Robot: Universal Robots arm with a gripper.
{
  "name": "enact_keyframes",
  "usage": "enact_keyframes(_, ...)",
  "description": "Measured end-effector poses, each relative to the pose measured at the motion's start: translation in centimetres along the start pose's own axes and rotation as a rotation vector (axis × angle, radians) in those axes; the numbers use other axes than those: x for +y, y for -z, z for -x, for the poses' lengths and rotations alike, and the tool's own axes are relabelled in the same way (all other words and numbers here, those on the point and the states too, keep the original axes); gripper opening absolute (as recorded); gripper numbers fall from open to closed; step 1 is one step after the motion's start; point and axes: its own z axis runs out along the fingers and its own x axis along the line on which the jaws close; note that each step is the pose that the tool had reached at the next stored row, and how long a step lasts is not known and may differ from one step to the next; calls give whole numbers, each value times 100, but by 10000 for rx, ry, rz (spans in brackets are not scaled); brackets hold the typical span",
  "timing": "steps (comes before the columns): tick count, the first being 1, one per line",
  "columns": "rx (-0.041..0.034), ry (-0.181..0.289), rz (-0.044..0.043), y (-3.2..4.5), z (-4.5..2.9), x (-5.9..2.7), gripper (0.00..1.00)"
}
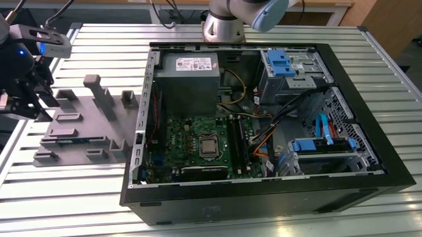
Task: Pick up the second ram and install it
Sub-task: 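Pick up the second ram and move it above second insertion slot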
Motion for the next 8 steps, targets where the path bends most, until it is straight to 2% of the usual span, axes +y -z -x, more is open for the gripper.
enact_keyframes(8, 2, 1, 2, -54, -15, -2, 45)
